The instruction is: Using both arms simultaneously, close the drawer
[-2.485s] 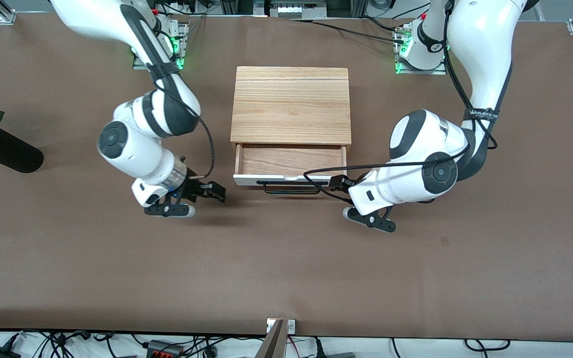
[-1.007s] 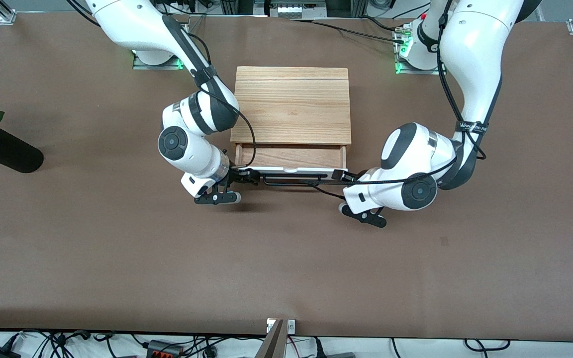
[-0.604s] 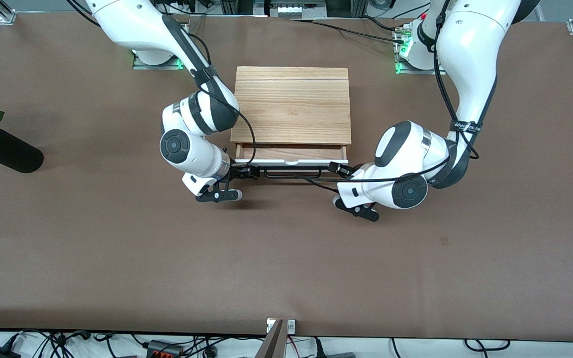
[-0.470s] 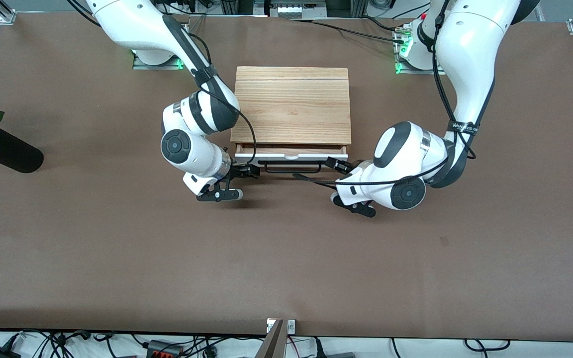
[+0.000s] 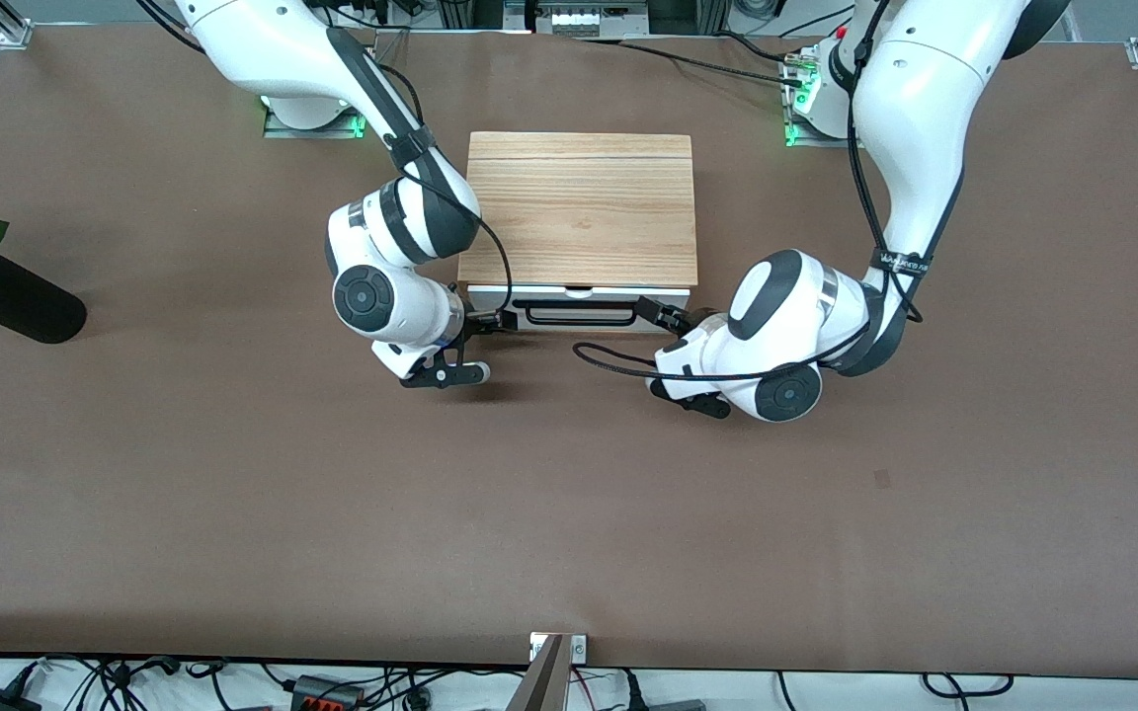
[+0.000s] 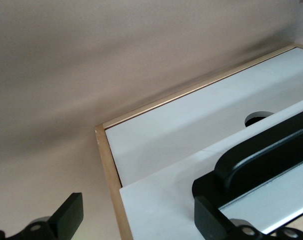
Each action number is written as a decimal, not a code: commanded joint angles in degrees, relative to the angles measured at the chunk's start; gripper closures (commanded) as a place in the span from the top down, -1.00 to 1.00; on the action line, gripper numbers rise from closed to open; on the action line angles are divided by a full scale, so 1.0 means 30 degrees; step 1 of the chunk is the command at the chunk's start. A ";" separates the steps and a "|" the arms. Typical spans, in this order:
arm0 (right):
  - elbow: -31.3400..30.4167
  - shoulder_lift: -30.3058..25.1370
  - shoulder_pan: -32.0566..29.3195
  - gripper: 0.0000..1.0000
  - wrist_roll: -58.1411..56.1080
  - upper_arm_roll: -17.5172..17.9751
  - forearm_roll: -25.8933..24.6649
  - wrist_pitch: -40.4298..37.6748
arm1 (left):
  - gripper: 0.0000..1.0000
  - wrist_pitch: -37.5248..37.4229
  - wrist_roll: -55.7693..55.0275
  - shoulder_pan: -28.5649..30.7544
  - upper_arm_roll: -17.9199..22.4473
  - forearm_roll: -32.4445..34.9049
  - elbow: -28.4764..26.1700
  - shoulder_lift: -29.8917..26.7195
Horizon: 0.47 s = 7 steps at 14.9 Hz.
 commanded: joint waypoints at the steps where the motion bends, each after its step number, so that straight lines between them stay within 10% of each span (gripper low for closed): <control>1: -0.0155 -0.0446 0.0188 1.00 -0.0026 -0.0127 0.0372 -0.1147 | 1.00 -0.0769 0.0351 -0.0043 -0.0048 -0.0194 -0.0314 0.0032; 7: -0.0096 -0.0534 0.0188 1.00 0.0091 -0.0127 0.0372 -0.2409 | 1.00 -0.0594 0.0174 -0.0043 -0.0048 -0.1276 -0.0197 0.0032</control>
